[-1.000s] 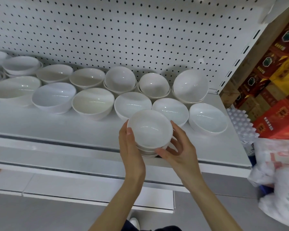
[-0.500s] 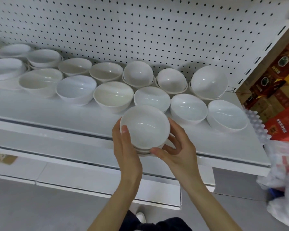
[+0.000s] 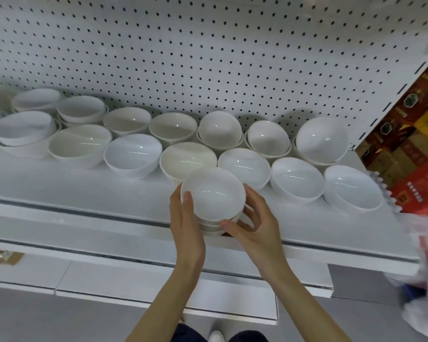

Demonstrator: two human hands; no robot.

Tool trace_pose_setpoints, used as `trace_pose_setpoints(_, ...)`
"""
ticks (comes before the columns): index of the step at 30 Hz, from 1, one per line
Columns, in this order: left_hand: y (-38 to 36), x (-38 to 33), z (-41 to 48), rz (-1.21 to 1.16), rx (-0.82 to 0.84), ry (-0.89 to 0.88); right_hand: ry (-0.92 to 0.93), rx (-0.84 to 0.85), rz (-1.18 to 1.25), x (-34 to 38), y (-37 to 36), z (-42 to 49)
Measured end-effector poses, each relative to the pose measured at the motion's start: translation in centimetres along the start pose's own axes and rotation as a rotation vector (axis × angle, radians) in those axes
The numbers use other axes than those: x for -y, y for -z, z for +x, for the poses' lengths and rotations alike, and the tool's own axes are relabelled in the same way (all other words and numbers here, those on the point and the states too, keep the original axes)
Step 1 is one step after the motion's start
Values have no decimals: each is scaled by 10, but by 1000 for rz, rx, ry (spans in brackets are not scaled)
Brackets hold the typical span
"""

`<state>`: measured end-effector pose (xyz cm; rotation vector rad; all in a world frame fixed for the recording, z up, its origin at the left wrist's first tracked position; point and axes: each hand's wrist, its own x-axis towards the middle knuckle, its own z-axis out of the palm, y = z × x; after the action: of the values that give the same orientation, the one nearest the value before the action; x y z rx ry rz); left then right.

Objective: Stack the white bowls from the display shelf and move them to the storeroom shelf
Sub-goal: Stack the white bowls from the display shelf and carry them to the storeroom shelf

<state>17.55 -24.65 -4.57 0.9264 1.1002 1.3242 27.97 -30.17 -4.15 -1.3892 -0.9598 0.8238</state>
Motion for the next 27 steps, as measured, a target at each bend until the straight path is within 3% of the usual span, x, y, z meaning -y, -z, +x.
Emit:
trace_pose_setpoints(7, -2, -2, 3, -33, -11, 26, -25, 91, -130, 6, 15, 10)
trace_pose_setpoints(10, -2, -3, 3, -41, -9, 41, -3, 30, -241, 23, 33, 27)
trace_pose_setpoints(13, -4, -6, 3, -42, -16, 59, 76, -1, -341, 45, 47, 60)
trace_pose_setpoints(17, -4, -11, 3, -76, -15, 106, 166, 81, -448, 64, 46, 115)
trace_pose_setpoints(27, -3, -12, 4, -68, -16, 139, 200, 138, -655, 51, 20, 226)
